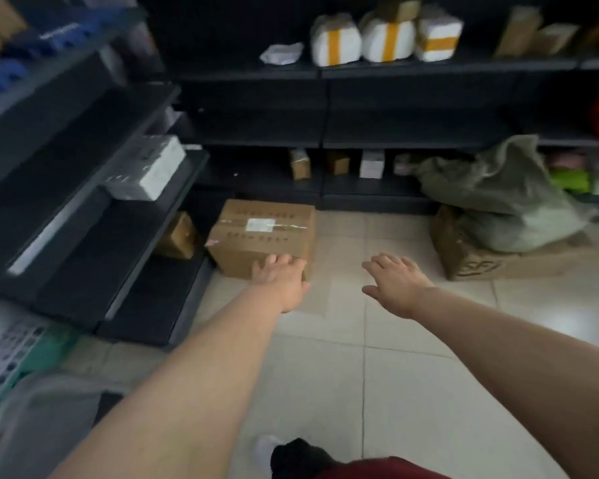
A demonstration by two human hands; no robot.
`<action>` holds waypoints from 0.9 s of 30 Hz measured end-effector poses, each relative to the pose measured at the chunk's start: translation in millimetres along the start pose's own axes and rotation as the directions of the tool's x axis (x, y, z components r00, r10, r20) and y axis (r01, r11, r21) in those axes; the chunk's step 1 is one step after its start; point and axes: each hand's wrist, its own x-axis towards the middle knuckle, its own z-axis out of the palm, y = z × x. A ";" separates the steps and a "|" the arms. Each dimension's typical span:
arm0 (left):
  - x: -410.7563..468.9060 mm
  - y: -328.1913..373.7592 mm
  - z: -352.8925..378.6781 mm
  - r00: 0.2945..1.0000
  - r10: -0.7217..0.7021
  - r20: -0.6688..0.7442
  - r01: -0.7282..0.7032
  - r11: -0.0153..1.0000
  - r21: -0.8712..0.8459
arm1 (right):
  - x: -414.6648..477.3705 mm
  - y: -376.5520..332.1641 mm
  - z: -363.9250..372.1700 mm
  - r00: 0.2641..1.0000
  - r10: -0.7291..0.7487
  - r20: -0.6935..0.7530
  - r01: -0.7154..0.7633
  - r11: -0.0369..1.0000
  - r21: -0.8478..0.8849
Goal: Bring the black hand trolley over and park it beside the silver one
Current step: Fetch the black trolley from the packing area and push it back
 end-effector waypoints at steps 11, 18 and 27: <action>68.9 310.4 -29.0 0.850 0.520 0.089 -0.527 0.826 0.199 | -161.5 227.2 13.3 0.823 0.567 -0.040 -0.547 0.809 0.215; 105.1 488.5 -35.8 0.651 0.741 0.165 -0.752 0.599 0.277 | -234.7 342.5 15.7 0.592 0.806 0.012 -0.770 0.562 0.303; 130.6 706.3 -50.5 0.362 0.882 0.300 -0.905 0.256 0.339 | -325.5 464.3 7.7 0.225 0.972 0.071 -0.908 0.182 0.378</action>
